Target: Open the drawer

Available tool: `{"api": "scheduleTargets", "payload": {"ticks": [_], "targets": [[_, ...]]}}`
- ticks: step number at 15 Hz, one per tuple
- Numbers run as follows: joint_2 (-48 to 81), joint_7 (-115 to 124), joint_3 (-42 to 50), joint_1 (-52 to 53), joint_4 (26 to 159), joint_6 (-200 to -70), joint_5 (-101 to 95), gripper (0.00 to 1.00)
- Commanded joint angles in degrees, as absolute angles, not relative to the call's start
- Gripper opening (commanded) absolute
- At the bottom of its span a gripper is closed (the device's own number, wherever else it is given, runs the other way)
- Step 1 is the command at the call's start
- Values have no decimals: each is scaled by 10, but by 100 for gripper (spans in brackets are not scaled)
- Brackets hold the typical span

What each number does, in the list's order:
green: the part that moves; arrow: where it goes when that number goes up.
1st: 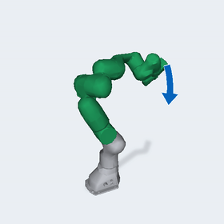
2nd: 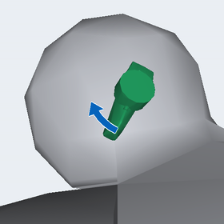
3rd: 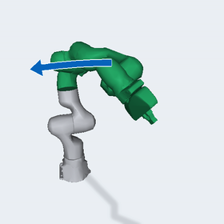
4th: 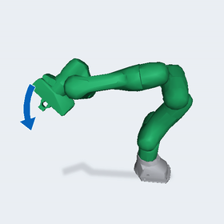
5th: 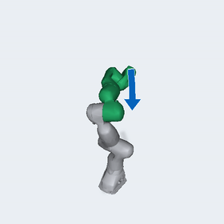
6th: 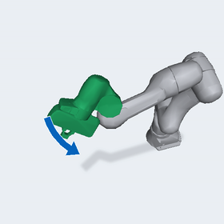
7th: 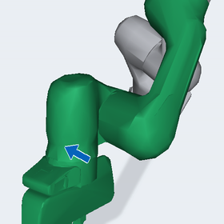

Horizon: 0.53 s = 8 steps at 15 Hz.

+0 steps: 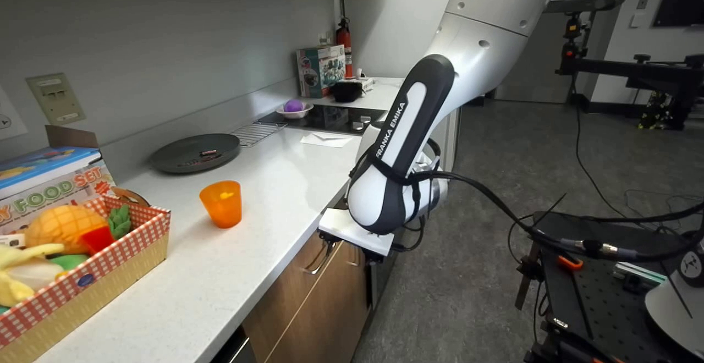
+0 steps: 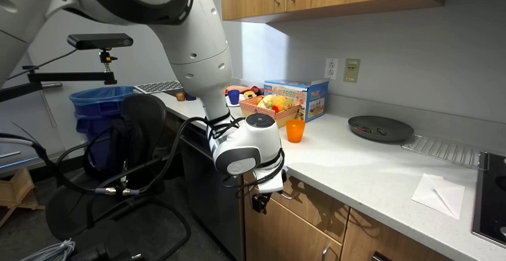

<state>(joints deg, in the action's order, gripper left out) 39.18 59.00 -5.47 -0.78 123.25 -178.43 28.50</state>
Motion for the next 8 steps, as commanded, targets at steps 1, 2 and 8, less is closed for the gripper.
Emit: {"api": "scheduleTargets", "payload": {"ticks": [1,2,8], "targets": [[434,581,-79,-31,1191,-1809,300,100],[437,581,-84,-36,1186,-1811,301,100],[445,588,-90,-37,1179,-1819,304,100]]}}
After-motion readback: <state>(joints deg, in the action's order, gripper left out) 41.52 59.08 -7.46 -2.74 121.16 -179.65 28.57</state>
